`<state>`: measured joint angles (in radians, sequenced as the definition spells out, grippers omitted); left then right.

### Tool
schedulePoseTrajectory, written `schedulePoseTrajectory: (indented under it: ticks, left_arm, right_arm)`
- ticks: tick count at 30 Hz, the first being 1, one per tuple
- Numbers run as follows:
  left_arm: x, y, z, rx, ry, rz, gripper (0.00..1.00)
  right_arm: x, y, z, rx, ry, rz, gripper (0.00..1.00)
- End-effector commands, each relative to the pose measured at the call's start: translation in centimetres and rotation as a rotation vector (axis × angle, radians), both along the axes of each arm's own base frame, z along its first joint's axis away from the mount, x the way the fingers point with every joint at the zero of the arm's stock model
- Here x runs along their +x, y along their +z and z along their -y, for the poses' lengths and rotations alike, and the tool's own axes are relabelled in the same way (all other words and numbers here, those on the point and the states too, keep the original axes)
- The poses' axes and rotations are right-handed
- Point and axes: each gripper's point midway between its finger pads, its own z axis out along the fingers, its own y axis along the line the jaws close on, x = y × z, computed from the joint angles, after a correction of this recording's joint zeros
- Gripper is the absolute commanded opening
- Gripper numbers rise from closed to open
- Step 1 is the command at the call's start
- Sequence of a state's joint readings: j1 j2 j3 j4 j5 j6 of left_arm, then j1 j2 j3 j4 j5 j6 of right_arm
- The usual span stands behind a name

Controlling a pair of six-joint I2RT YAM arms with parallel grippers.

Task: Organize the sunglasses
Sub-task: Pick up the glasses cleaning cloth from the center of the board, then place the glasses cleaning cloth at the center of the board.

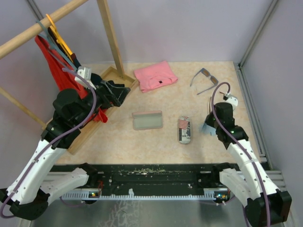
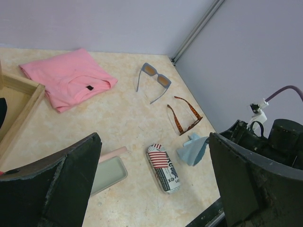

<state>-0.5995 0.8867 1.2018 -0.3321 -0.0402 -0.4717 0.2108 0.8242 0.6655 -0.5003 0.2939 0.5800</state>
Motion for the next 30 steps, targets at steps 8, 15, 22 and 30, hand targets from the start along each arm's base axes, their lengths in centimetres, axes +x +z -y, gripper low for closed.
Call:
schedulePoseTrajectory:
  ticks: [8, 15, 22, 30]
  left_arm:
    - [-0.8, 1.6, -1.2, -0.016, 0.025, 0.058, 1.0]
    - [-1.4, -1.5, -2.7, 0.064, 0.066, 0.001, 1.0]
    - [-3.0, -4.9, -5.1, 0.1, 0.133, -0.059, 1.0]
    - [-4.0, -7.5, -6.7, 0.135, 0.174, -0.114, 1.0]
  right_arm:
    - [-1.5, 9.1, -12.5, 0.165, 0.647, 0.212, 0.0]
    - [-4.9, 12.7, -19.1, 0.232, 0.849, 0.258, 0.0]
    - [-8.4, 10.9, -25.8, 0.26, 0.946, 0.18, 0.0]
    - [-12.8, 6.7, -31.9, 0.316, 1.041, 0.022, 0.0]
